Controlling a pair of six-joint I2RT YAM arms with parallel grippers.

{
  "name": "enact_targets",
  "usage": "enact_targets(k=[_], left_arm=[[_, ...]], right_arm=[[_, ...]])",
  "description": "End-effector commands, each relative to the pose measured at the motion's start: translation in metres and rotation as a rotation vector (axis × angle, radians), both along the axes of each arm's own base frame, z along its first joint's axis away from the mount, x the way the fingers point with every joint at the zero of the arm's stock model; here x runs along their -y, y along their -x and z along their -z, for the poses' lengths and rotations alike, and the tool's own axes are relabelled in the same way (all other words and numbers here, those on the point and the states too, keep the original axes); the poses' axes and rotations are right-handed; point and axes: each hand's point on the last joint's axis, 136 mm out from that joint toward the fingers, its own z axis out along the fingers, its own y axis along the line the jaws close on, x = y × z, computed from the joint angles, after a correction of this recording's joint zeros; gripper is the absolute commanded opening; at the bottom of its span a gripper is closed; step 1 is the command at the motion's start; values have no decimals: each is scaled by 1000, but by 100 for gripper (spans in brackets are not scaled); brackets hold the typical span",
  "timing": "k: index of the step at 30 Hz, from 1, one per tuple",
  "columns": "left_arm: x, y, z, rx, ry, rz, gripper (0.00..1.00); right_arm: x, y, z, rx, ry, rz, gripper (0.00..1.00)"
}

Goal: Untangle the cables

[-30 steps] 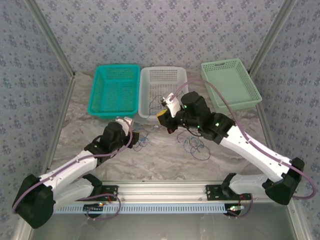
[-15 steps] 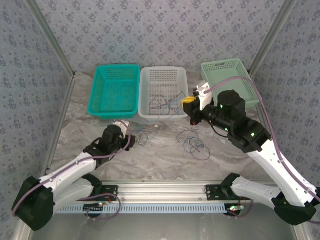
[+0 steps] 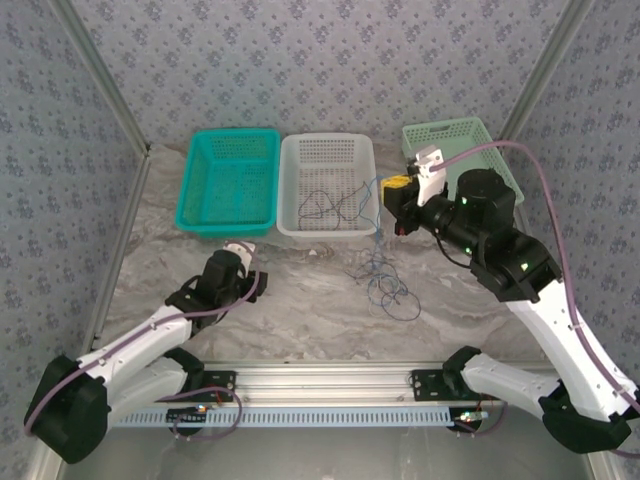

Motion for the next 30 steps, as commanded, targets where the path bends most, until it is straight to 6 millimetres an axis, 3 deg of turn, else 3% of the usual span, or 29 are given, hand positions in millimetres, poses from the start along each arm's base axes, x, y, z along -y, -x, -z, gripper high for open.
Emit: enact_targets(k=[1, 7, 12, 20, 25, 30], left_arm=[[19, -4, -35, 86, 117, 67, 49], [52, 6, -56, 137, 193, 233, 59], [65, 6, -61, 164, 228, 260, 61], [83, 18, -72, 198, 261, 363, 66], [79, 27, -76, 238, 288, 362, 68], [69, 39, -75, 260, 296, 362, 69]], right_arm=[[-22, 3, 10, -48, -41, -93, 0], [-40, -1, 15, -68, -75, -138, 0], [-54, 7, -3, -42, -101, -188, 0], [-106, 24, -32, -4, -102, -319, 0], [-136, 27, -47, 17, -100, -368, 0], [-150, 15, -42, -5, -94, -353, 0]])
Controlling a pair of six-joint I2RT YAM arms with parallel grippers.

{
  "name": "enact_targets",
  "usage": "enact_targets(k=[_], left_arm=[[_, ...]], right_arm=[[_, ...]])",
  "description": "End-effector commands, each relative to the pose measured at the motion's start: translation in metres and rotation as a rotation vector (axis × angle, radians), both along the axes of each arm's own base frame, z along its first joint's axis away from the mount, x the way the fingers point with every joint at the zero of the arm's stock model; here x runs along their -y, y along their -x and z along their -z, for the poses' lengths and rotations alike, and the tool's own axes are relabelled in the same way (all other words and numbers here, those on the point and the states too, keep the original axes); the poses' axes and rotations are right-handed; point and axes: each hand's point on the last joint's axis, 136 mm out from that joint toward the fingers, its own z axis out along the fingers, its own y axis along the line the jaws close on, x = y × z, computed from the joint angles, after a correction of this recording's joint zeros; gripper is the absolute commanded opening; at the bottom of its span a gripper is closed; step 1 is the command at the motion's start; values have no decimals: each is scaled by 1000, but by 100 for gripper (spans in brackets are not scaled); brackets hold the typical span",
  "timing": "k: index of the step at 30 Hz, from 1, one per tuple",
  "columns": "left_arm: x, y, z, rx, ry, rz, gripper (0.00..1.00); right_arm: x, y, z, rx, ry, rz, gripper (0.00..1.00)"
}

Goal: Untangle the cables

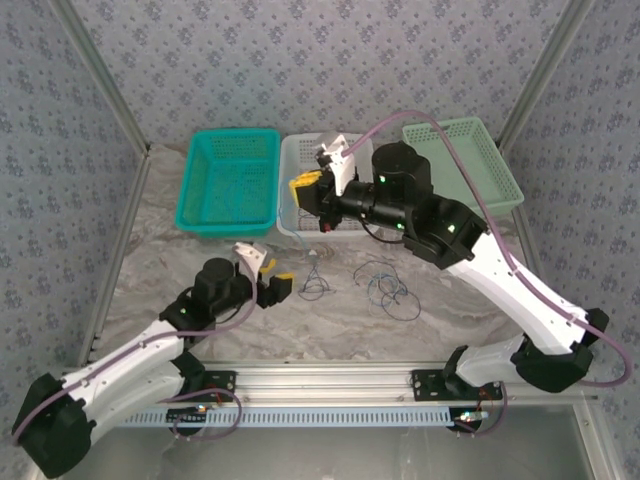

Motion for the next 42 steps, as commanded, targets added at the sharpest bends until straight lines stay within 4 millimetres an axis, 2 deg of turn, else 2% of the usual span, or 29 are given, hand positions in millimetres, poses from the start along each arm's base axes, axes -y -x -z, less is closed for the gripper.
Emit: enact_targets(k=[1, 4, 9, 12, 16, 23, 31, 35, 38, 42], left_arm=[[-4, 8, -4, 29, 13, 11, 70], [-11, 13, 4, 14, 6, -3, 70], [-11, 16, 6, 13, 32, -3, 71], [-4, 14, 8, -10, 38, 14, 71], [5, 12, 25, -72, -14, 37, 70], [28, 16, 54, -146, -97, 106, 63], [43, 8, 58, -120, -115, 99, 64], [48, -4, 66, -132, -158, 63, 63], [53, -11, 64, -118, -131, 53, 63], [64, -11, 66, -127, -131, 89, 58]], right_arm=[[-4, -6, -8, 12, -18, 22, 0], [-8, -11, -7, 4, -35, 37, 0], [-4, -18, -16, 5, -52, 84, 0], [-4, -26, -4, -28, -40, 114, 0], [-4, -32, 22, -81, -23, 137, 0], [21, -38, 38, -118, -31, 210, 0], [29, -36, 27, -111, -69, 216, 0], [31, -34, 16, -96, -88, 209, 0], [32, -31, 10, -92, -101, 203, 0], [35, -32, 6, -85, -105, 217, 0]])
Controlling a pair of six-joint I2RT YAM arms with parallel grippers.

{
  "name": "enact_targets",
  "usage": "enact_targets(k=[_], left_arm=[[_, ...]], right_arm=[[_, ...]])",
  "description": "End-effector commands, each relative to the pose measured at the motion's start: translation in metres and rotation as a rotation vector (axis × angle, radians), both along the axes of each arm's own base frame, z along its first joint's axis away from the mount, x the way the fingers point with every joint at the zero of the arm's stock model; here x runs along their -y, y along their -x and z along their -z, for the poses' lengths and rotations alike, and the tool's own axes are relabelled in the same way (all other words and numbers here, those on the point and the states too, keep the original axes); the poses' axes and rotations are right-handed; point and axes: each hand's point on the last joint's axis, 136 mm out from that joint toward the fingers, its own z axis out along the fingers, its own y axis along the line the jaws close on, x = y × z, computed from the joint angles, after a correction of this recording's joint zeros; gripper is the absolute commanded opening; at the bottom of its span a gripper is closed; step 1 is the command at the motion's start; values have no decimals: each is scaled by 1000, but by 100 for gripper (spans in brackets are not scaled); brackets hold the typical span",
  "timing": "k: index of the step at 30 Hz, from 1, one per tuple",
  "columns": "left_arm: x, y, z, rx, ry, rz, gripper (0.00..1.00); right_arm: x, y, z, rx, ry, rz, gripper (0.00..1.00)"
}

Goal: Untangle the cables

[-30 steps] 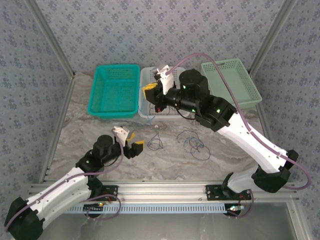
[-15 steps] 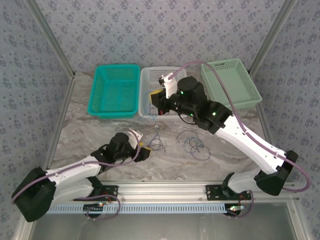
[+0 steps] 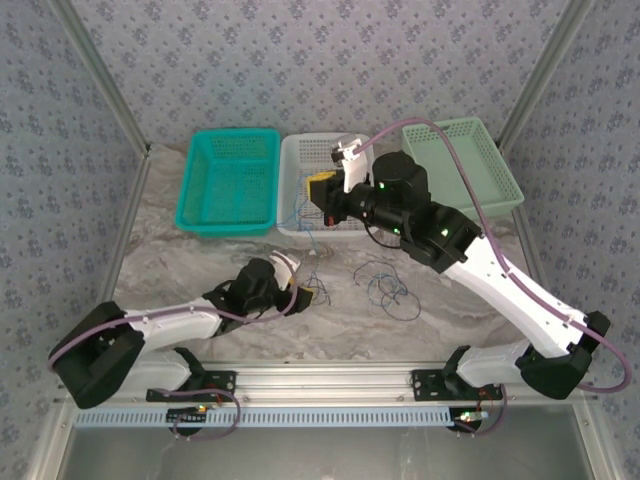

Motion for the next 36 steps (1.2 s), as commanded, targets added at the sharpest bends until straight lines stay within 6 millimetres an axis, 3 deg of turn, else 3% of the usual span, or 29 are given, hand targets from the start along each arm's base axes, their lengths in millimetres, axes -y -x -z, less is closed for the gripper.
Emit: enact_targets(k=[1, 8, 13, 17, 29, 32, 36], left_arm=[[19, -8, -19, 43, 49, 29, 56], [18, -6, 2, 8, -5, 21, 35], [8, -5, 11, 6, -45, -1, 27], [-1, -8, 15, 14, -83, -36, 10], [-34, -18, 15, 51, -136, -189, 12], [-48, -21, 10, 66, -127, -236, 12], [-66, -24, 3, 81, -117, -289, 13]], right_arm=[[11, 3, -30, 41, -63, 21, 0], [26, -3, -32, 61, -33, 84, 0], [56, -11, -33, 75, -5, 183, 0], [81, -15, -33, 70, -5, 240, 0], [168, -27, -31, 87, 90, 475, 0], [201, -42, -29, 82, 134, 573, 0], [237, -69, -10, 27, 193, 667, 0]])
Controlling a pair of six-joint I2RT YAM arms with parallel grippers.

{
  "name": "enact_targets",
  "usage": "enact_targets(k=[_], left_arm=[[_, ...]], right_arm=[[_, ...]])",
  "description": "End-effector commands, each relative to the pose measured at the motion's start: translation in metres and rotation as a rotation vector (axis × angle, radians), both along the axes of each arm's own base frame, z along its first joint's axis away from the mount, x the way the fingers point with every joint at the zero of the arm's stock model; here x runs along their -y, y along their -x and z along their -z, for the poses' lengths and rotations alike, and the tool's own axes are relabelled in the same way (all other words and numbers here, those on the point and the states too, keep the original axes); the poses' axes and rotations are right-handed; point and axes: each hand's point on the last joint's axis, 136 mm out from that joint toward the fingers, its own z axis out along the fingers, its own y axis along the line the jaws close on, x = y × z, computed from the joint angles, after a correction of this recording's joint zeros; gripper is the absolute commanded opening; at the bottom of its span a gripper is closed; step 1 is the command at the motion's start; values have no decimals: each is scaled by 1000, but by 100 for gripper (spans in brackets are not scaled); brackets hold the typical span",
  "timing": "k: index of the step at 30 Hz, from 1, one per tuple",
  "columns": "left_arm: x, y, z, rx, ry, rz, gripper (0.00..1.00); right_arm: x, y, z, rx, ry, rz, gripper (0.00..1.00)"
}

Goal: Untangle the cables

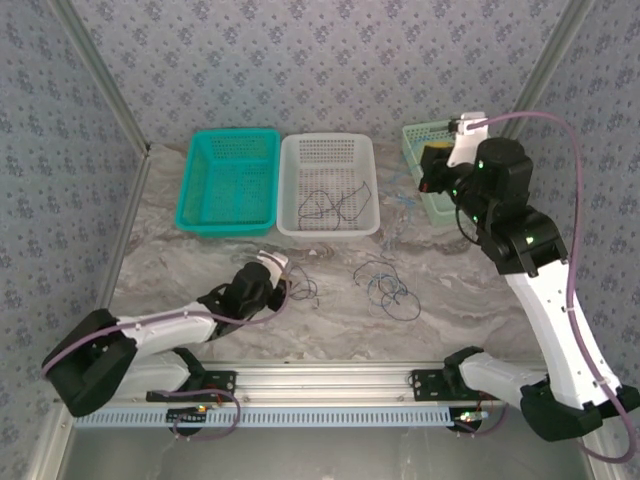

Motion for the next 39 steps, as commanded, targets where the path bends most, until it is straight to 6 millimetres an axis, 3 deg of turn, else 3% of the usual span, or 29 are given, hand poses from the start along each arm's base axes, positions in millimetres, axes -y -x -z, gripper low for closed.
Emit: enact_targets(k=[1, 10, 16, 19, 23, 28, 30, 32, 34, 35, 37, 39], left_arm=[[-20, -3, -4, 12, -4, -70, 14], [-39, 0, -10, 28, 36, -123, 17], [-37, -1, -7, 13, 41, -125, 17], [-33, -3, -7, 8, 41, -113, 17], [-27, -4, -6, -7, 33, -91, 19], [-23, -6, -11, 1, 61, -88, 25], [-23, -6, -13, 10, 69, -87, 29], [-22, -6, -14, 14, 70, -84, 32], [-23, -6, -15, 16, 65, -83, 34], [-23, -6, -15, 16, 61, -82, 35], [-23, -7, -15, 17, 59, -84, 36], [-23, -7, -16, 16, 62, -83, 40]], right_arm=[[27, -20, 16, -51, 49, 58, 0], [94, -111, 39, -37, 51, 201, 0], [121, -152, 65, -39, 50, 236, 0], [130, -170, 91, -86, 25, 236, 0], [141, -191, 142, -233, -28, 229, 0], [145, -201, 207, -481, -21, 209, 0], [149, -201, 225, -553, -37, 223, 0], [150, -200, 238, -607, -68, 224, 14], [150, -200, 247, -639, -83, 214, 17], [149, -200, 252, -653, -85, 213, 25], [150, -200, 257, -669, -90, 221, 55], [149, -198, 259, -678, -95, 220, 76]])
